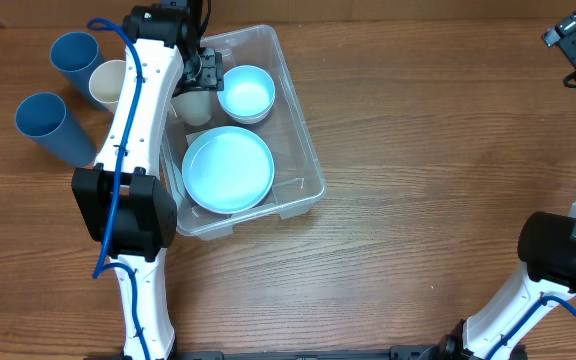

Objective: Pack container

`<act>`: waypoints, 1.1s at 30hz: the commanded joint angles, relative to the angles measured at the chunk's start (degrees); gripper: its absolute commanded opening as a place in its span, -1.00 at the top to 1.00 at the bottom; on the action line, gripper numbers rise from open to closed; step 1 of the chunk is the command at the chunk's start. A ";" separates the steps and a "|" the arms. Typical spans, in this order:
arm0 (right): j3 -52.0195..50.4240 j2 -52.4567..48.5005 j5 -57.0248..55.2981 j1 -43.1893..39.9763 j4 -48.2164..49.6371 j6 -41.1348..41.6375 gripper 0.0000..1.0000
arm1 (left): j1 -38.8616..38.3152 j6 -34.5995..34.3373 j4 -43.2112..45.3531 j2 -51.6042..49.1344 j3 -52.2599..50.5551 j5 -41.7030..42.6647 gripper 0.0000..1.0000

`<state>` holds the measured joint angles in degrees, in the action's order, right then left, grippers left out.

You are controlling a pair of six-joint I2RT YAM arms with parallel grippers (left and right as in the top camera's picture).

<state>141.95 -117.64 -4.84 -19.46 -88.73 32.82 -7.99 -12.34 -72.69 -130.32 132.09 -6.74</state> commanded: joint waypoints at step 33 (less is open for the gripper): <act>0.52 0.63 -0.44 0.11 0.11 0.24 -1.00 | -17.22 -5.92 -14.78 -0.63 14.64 8.26 0.92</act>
<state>141.95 -117.64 -4.86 -19.46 -88.71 32.80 -25.26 -15.11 -88.44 -130.43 150.78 -1.91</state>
